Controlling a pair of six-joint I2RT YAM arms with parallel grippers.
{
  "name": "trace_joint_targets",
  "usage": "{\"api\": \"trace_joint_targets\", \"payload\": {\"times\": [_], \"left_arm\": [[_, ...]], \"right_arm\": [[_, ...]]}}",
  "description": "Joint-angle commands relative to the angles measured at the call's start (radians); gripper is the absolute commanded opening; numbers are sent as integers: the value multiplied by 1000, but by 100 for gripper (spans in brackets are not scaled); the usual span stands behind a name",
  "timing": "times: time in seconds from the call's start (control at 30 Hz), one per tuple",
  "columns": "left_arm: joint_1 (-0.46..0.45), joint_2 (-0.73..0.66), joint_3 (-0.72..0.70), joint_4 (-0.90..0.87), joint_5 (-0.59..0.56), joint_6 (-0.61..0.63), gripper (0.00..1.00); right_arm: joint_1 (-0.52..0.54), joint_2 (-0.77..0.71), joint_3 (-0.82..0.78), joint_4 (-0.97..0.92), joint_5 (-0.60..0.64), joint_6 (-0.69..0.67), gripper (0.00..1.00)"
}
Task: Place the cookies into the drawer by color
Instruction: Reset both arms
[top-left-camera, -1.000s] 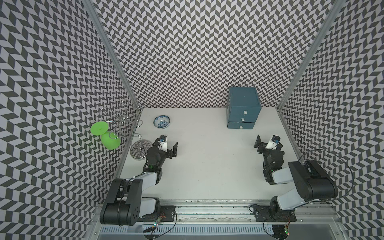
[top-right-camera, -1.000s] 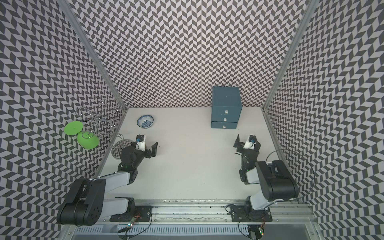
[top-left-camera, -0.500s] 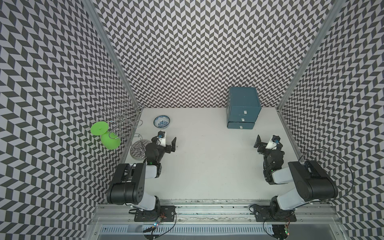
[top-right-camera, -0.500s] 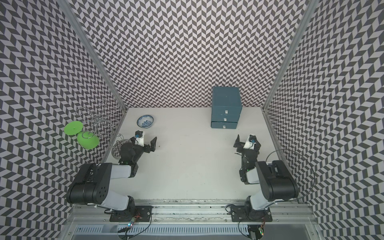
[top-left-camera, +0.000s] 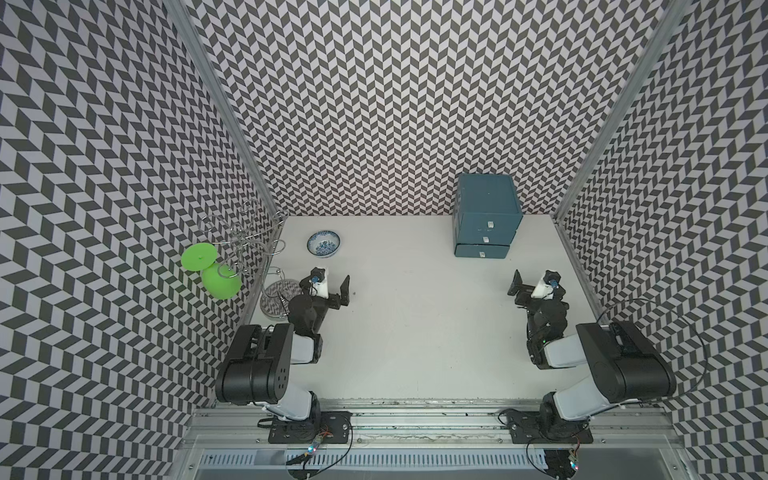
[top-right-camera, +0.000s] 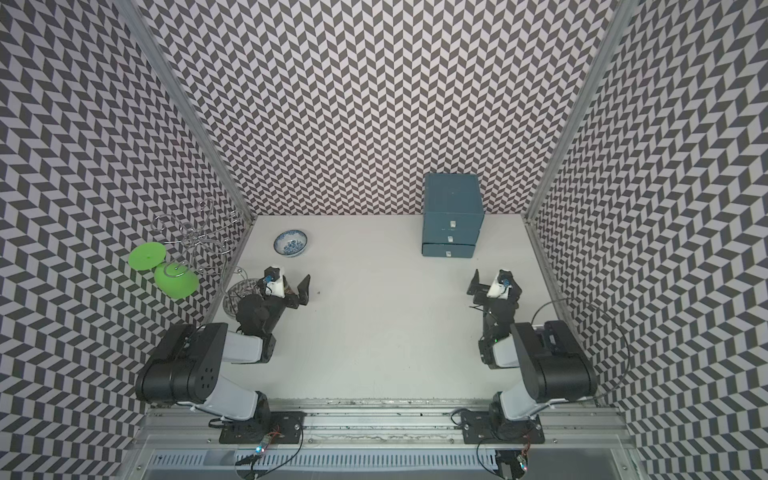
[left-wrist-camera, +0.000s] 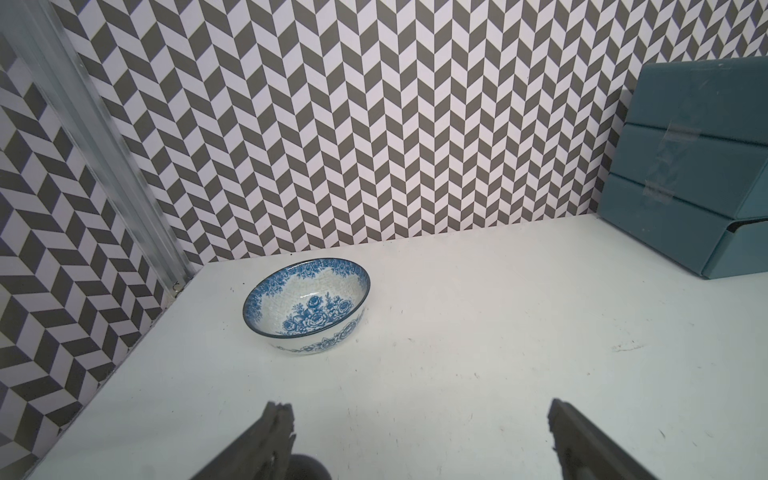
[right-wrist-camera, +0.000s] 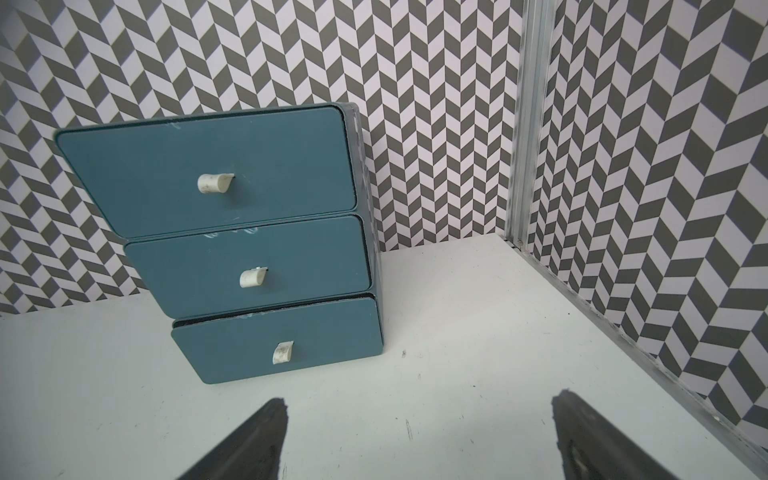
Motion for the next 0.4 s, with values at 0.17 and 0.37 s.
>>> {"api": "trace_joint_targets", "payload": {"times": [0.17,0.37], "left_arm": [[6,5,-13,37,-9,-8,99],[2,4,-13,39,-14,-8,99]], "right_arm": [[7,10,0,42,9,-12,100],[8,8,-6,46,12,-10,100]]}}
